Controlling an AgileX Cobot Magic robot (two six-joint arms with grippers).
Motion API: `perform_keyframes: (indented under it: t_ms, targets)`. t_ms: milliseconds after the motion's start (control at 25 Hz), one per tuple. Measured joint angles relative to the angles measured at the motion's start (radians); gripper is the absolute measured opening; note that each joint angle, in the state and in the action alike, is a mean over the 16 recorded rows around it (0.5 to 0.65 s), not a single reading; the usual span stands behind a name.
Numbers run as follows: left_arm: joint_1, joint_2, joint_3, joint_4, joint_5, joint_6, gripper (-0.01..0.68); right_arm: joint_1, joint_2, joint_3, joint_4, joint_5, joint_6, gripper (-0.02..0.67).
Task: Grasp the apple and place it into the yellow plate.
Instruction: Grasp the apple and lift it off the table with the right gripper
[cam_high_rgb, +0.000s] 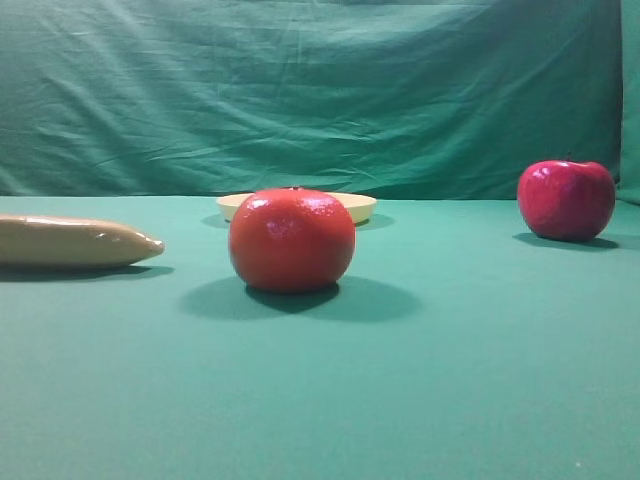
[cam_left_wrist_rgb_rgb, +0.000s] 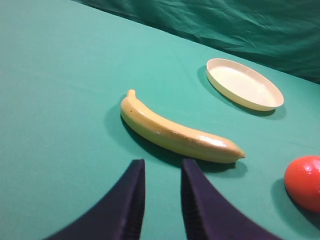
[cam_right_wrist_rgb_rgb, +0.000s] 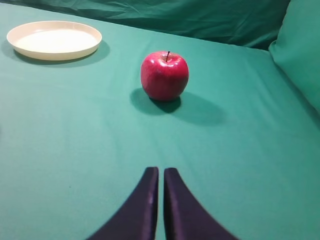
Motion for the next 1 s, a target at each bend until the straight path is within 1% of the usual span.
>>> perform_keyframes:
  t_ms: [240,480,680,1000]
  targets:
    - [0.000,0.000,0.000,0.000,0.000,0.000,0.157,0.000,0.009,-0.028,0.081,-0.048,0.000,0.000]
    - [0.000,0.000,0.000,0.000,0.000,0.000,0.157,0.000,0.092,-0.115,0.140,-0.077,-0.017,0.000]
    - [0.000,0.000,0.000,0.000,0.000,0.000,0.157,0.000,0.242,-0.229,0.155,-0.070,-0.062,0.000]
    - [0.000,0.000,0.000,0.000,0.000,0.000,0.157,0.000,0.591,-0.444,0.161,-0.054,-0.144,0.000]
